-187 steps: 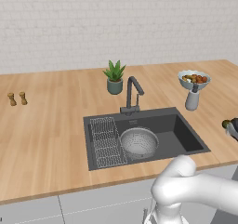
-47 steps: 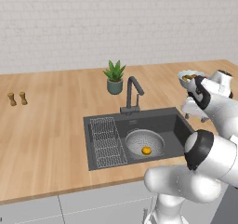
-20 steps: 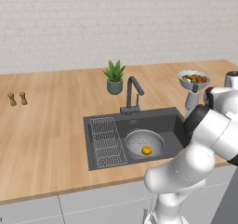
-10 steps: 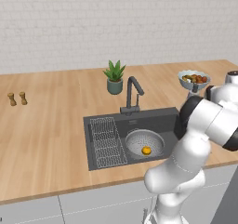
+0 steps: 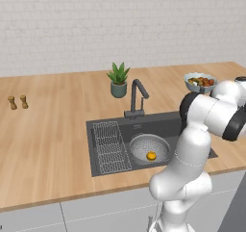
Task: Put the colander in the sink, put the mango, tangerine in the colander, and turn on the sink faucet and pour water over the colander.
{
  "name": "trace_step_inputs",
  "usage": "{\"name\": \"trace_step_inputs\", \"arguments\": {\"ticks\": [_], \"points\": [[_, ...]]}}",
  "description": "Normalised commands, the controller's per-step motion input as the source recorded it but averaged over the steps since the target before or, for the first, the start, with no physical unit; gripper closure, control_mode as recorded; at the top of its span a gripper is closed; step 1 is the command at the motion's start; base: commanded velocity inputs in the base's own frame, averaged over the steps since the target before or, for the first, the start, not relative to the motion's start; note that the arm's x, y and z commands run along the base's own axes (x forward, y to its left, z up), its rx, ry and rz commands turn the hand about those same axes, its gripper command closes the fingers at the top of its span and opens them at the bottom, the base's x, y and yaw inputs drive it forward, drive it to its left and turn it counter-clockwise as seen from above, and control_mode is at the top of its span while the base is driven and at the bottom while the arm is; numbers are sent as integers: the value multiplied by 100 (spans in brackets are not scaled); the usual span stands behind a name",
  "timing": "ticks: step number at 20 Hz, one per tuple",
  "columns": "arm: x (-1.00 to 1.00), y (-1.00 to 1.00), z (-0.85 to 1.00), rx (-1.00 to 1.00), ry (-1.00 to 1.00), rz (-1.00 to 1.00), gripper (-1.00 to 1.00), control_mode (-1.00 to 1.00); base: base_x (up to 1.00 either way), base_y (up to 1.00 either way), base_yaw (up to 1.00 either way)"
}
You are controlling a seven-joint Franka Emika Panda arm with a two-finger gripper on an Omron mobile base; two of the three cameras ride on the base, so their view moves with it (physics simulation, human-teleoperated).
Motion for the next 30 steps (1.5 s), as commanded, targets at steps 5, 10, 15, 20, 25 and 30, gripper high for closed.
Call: {"name": "trace_step_inputs", "arguments": {"ticks": [5,10,15,20,25,30], "points": [[25,-6,-9,4,-1,0,-100,-100,0,0,0],[17,-9,-12,0,0,0,-100,-100,0,0,0],[15,-3,-23,1,0,0,-100,-100,0,0,0],[14,-5,-27,0,0,0,-100,-100,0,0,0],[19,-15,-26,0,1,0,-100,-100,0,0,0],[17,-21,-28,0,0,0,-100,-100,0,0,0]]}}
